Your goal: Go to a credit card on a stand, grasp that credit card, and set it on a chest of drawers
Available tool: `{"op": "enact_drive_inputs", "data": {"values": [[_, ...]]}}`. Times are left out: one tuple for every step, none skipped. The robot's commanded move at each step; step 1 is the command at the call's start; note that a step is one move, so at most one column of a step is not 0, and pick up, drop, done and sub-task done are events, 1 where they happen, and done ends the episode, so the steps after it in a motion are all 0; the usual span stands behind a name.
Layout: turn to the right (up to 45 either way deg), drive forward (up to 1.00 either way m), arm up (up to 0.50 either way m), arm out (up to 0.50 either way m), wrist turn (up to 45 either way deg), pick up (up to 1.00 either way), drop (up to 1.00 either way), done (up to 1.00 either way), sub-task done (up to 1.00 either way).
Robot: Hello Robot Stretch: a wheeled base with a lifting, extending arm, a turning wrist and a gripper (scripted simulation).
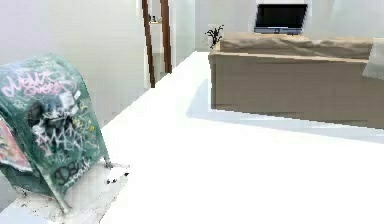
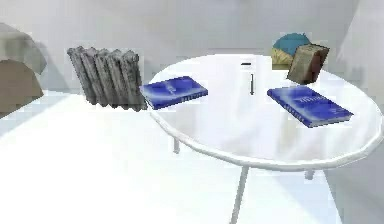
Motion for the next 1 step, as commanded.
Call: {"op": "enact_drive_inputs", "data": {"values": [[0.0,1.00,0.00,0.00,0.0,0.00,0.00,0.00,0.00]]}}
